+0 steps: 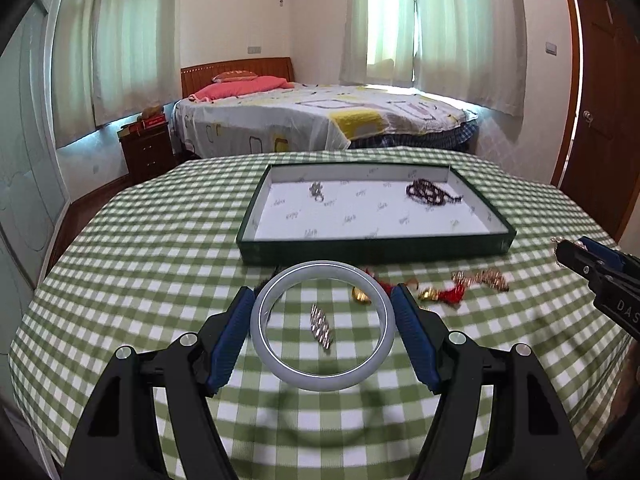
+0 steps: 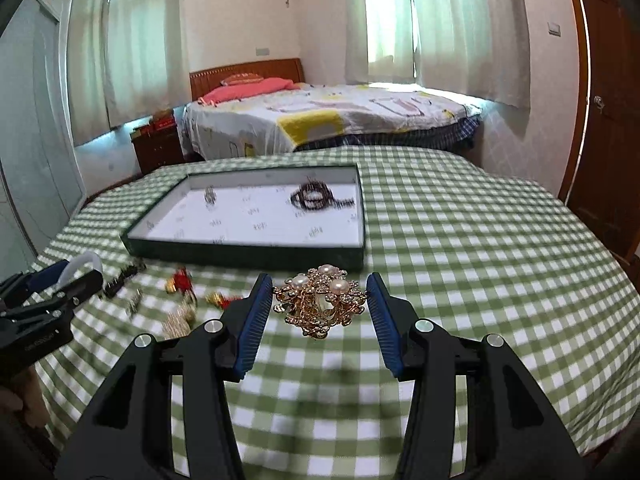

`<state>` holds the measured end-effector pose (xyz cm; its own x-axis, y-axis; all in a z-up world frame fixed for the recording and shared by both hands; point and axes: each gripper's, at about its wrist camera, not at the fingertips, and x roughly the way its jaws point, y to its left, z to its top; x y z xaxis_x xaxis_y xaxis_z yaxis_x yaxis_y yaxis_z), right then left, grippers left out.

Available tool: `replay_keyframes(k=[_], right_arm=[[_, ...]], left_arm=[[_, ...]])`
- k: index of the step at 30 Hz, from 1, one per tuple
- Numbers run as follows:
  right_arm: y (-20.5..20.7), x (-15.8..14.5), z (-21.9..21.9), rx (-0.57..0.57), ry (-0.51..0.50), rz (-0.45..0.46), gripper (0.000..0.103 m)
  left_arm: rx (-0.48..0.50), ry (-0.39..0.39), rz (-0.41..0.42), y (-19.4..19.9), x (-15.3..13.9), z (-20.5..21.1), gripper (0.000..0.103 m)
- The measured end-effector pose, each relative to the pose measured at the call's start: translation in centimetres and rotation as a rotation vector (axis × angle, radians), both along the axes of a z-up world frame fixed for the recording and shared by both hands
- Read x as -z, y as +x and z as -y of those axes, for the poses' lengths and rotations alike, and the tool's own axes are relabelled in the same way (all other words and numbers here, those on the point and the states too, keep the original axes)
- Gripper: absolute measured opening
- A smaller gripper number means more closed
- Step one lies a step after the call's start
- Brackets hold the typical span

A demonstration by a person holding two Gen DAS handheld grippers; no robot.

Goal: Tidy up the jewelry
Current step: 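Carry the bangle and brooch into the box while the right gripper releases the brooch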

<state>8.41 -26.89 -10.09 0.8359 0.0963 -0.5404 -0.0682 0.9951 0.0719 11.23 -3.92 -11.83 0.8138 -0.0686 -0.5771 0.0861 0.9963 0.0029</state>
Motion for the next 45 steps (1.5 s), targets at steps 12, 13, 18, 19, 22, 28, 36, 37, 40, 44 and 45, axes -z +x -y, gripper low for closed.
replay_keyframes(k=[12, 13, 18, 19, 22, 28, 36, 37, 40, 44, 45], right_arm=[[7.1, -3.2, -1.9, -0.059, 0.045, 0.069, 0.048], [8.1, -3.4, -2.2, -0.064, 0.045, 0.074, 0.048], [12.6, -3.5, -3.3, -0.083, 0.046, 0.064, 0.048], [13.6, -3.3, -3.4, -0.085, 0.044, 0.058, 0.048], [16.1, -2.4, -4.0, -0.093, 0.048, 0.026, 0.048], [20.7, -0.1, -4.1, -0.094, 0.078, -0.06, 0.048], [23.2, 2.9, -4.7, -0.097, 0.075, -0.16, 0.048], [23.3, 3.2, -4.7, -0.098, 0.073, -0.171, 0.048], [23.6, 4.1, -4.8, -0.099, 0.069, -0.199, 0.048], [23.8, 4.9, -5.0, -0.1, 0.056, -0.223, 0.048], [23.8, 5.0, -5.1, -0.101, 0.051, -0.226, 0.048]], left_arm=[[0.047, -0.013, 0.07, 7.2, -3.3, 1.9, 0.068], [0.05, -0.01, 0.075, 8.1, -3.5, 2.2, 0.068], [0.053, 0.002, 0.075, 12.1, -3.4, 2.8, 0.068], [0.052, 0.004, 0.065, 13.4, -3.2, 2.9, 0.068], [0.049, 0.005, 0.031, 15.9, -2.4, 3.0, 0.068], [0.047, 0.011, -0.048, 20.1, -0.3, 3.0, 0.068], [0.055, 0.039, -0.132, 22.3, 1.8, 3.2, 0.068], [0.055, 0.041, -0.141, 22.4, 2.1, 3.2, 0.068], [0.053, 0.041, -0.172, 22.7, 2.9, 3.2, 0.068], [0.05, 0.038, -0.205, 23.2, 3.6, 3.1, 0.068], [0.048, 0.034, -0.213, 23.3, 3.7, 3.1, 0.068]])
